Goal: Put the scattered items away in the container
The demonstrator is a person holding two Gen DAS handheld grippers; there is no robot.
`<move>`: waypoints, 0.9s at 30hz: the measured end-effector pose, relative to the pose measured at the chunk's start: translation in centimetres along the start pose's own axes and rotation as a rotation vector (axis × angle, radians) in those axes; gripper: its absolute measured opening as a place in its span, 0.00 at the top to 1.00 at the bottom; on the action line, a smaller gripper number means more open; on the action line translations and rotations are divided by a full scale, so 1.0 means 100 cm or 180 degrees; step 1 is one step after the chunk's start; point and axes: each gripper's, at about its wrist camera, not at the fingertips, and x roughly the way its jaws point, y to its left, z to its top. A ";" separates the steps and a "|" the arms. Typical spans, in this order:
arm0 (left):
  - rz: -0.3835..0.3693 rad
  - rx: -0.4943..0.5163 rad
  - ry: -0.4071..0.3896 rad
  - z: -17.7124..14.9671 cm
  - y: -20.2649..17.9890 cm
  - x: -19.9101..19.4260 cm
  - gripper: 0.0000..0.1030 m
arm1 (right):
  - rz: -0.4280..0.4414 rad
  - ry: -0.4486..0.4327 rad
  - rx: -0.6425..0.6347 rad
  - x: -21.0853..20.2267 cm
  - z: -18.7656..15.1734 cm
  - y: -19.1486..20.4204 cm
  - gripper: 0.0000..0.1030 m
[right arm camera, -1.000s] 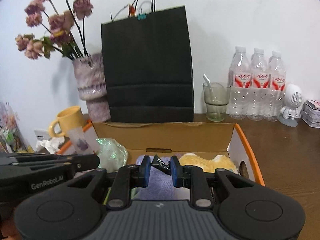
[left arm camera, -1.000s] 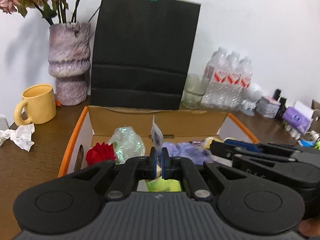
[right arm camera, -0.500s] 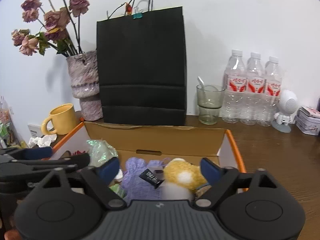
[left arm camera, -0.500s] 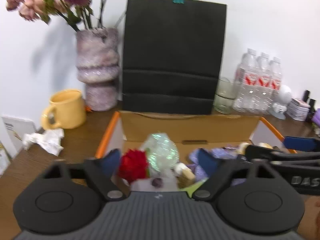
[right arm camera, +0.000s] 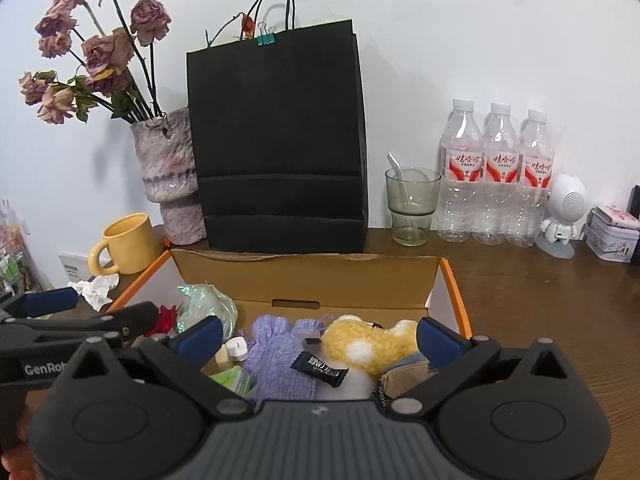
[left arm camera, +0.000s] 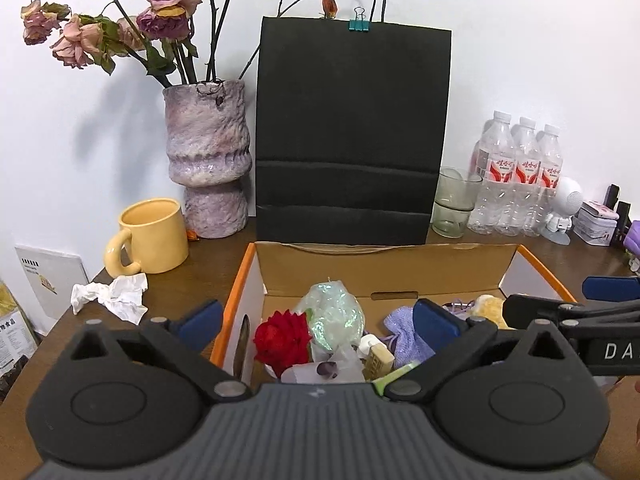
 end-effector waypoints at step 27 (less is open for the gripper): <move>-0.0021 0.0004 -0.0116 -0.047 -0.010 -0.157 0.00 | 0.0046 -0.0143 -0.0009 -0.161 -0.055 0.032 0.00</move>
